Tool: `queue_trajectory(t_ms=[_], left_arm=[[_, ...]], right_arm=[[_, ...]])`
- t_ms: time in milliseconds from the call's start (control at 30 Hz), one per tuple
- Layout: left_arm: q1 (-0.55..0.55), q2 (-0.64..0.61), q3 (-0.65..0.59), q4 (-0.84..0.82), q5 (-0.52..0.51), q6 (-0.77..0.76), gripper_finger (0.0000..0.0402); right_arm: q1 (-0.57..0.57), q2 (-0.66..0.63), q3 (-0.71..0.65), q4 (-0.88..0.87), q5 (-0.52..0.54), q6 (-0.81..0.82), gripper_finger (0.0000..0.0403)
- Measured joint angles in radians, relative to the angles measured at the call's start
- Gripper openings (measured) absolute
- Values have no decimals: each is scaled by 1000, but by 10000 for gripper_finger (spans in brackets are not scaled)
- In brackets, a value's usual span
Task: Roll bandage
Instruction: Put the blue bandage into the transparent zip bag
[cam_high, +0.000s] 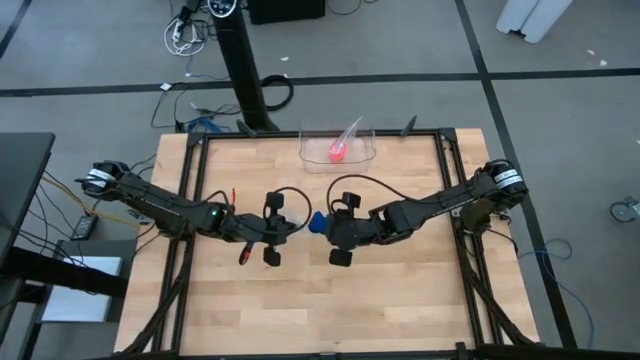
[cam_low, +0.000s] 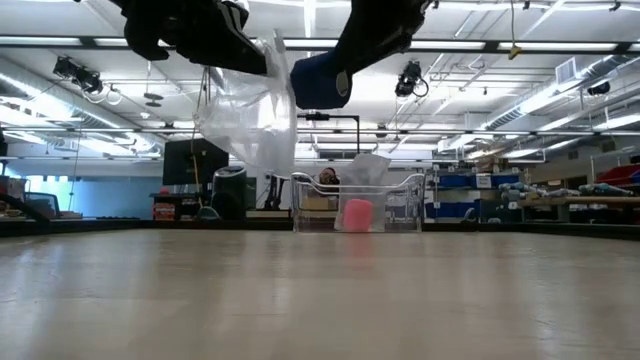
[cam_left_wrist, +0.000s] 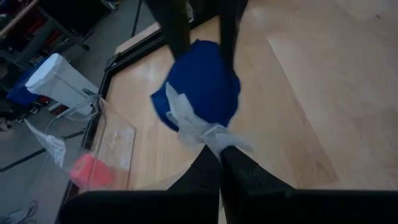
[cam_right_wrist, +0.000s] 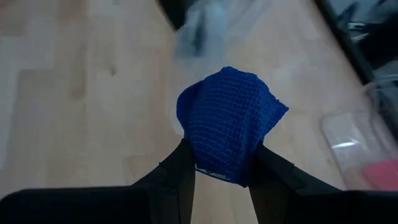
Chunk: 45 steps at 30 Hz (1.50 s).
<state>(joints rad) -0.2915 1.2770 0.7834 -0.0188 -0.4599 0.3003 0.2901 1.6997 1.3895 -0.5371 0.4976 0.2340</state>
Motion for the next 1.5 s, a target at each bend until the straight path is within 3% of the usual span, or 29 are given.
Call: queue_trajectory(t_ms=[200,567,933,1133,1333,1500], left_arm=[[0,0,0,6,-96,-73,3],[-11,0,0,100,-106,-129,3],[-12,7,0,145,-105,-174,3],[-12,6,0,169,-103,-180,3],[-31,6,0,146,-120,-182,3],[-44,6,-17,199,-132,-278,3]], right_arm=[[9,0,0,7,-81,-8,118],[-37,0,0,11,-90,61,118],[-63,0,0,94,-252,-96,118],[-70,0,0,126,-249,-94,118],[-82,0,0,91,-152,-5,118],[-78,0,0,70,-205,8,118]])
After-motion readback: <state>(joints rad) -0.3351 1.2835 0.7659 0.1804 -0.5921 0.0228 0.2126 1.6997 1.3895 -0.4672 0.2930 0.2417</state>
